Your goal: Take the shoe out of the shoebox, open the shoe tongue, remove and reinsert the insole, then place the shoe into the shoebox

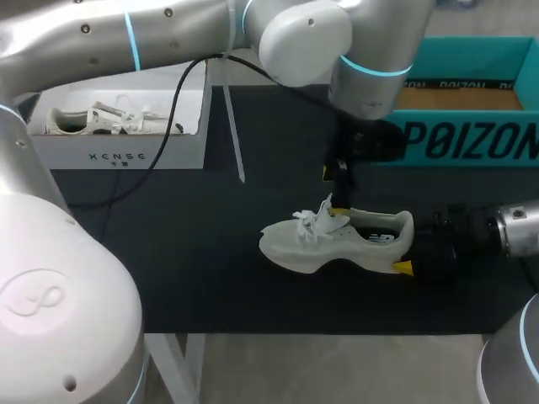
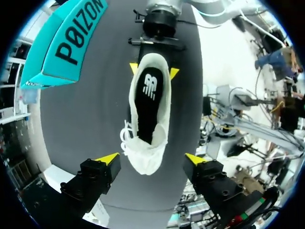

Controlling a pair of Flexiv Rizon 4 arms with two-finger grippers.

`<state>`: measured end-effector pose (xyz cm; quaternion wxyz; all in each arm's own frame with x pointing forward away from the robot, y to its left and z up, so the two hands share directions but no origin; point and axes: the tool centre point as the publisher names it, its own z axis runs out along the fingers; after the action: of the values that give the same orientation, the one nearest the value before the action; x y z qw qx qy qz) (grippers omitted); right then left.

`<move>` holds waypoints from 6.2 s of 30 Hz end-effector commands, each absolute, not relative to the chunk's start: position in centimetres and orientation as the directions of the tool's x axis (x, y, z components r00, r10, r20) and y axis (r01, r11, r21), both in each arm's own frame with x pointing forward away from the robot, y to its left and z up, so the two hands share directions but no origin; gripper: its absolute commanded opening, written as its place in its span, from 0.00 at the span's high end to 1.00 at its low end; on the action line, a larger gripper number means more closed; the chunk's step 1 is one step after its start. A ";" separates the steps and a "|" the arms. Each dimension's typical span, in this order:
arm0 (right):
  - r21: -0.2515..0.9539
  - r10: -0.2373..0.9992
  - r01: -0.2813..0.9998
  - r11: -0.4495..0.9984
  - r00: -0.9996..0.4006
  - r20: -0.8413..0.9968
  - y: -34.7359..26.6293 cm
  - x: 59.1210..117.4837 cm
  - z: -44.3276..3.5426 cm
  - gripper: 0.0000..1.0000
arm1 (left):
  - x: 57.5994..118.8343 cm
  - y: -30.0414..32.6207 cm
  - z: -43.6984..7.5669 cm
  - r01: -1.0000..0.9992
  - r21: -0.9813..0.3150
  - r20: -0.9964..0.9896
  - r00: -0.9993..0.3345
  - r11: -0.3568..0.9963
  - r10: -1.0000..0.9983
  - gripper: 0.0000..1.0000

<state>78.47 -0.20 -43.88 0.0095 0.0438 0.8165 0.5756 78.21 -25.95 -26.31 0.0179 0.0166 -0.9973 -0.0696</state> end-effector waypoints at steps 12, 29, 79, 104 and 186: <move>0.940 0.085 0.062 0.336 -0.996 0.036 0.0 78.5 -44.4 1.00 | 77.4 -32.2 -28.8 0.003 0.248 0.010 -1.000 0.969 0.000 1.00; 0.940 0.085 0.062 0.336 -0.996 0.036 0.0 78.5 -44.4 1.00 | 76.2 -30.6 -33.0 -0.096 0.225 -0.018 -0.995 0.970 -0.094 1.00; 0.940 0.085 0.062 0.336 -0.996 0.036 0.0 78.5 -44.4 1.00 | 76.5 -31.0 -40.4 -0.074 0.250 -0.008 -0.997 0.965 -0.074 0.82; 0.940 0.085 0.062 0.336 -0.996 0.036 0.0 78.5 -44.4 1.00 | 77.2 -29.0 -43.9 -0.146 0.307 -0.129 -0.985 0.940 -0.111 1.00; 0.940 0.085 0.062 0.336 -0.996 0.036 0.0 78.5 -44.4 1.00 | 74.1 -31.2 -34.4 -0.059 0.104 -0.239 -0.970 0.993 -0.032 1.00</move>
<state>78.43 -0.15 -43.88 0.0097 0.0435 0.8164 0.5757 74.21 -29.86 -34.23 -0.1183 0.0241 -0.9917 -0.0453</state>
